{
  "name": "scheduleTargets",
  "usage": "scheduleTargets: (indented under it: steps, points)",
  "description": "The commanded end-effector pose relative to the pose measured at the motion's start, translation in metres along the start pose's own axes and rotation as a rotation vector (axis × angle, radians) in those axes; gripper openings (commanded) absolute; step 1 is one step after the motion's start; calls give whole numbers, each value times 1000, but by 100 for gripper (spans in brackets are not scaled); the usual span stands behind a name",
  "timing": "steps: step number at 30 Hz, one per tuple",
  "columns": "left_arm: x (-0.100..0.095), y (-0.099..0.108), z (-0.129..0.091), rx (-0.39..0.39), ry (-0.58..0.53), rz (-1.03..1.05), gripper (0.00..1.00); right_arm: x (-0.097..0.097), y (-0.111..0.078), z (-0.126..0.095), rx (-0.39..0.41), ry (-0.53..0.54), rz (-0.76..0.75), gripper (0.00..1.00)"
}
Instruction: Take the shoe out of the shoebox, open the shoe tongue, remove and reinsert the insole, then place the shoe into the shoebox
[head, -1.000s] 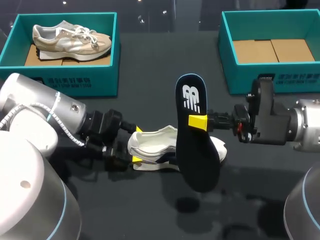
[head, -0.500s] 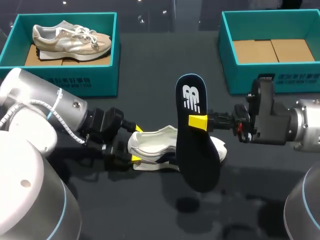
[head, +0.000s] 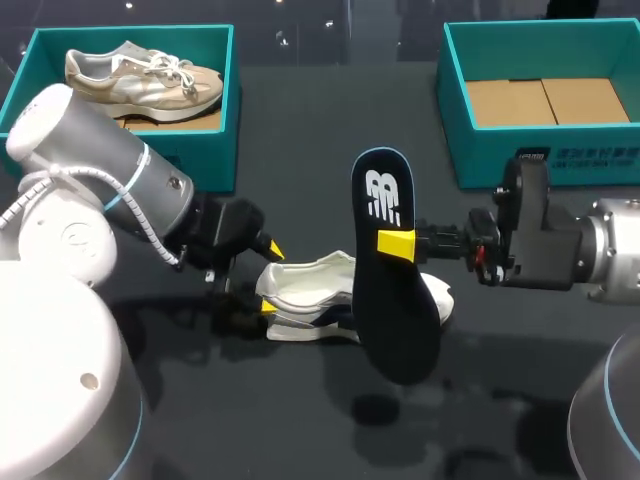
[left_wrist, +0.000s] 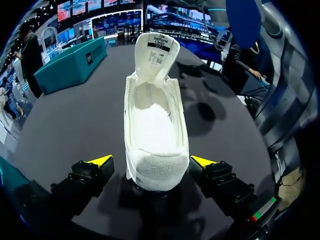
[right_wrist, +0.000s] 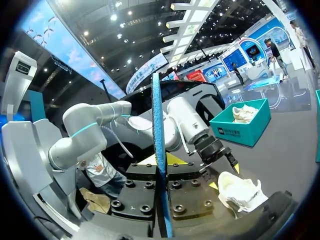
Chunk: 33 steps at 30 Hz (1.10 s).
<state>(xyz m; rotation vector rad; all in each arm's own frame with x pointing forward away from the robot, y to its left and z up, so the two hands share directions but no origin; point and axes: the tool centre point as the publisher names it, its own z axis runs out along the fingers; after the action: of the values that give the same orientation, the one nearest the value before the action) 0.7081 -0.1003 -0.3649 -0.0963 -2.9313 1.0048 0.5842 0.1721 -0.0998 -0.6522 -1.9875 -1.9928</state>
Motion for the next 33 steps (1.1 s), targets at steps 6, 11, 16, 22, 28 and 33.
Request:
scheduleTargets:
  steps: [6,11,16,22,28,33]
  points:
    - [5,-9,-18,-249,-9,20,100,7,2,5,-3,-18,0,0]
    - [5,-12,-22,-328,-18,30,100,7,2,5,-3,-18,0,0]
    - [6,-13,-24,-396,-49,43,100,7,2,5,-3,-18,0,0]
    - [8,-14,-24,-428,-62,48,100,7,2,5,-3,-18,0,0]
    - [7,-15,-24,-440,-63,47,100,7,2,5,-3,-18,0,0]
    - [7,-15,-23,-448,-63,47,100,7,2,5,-3,-18,0,0]
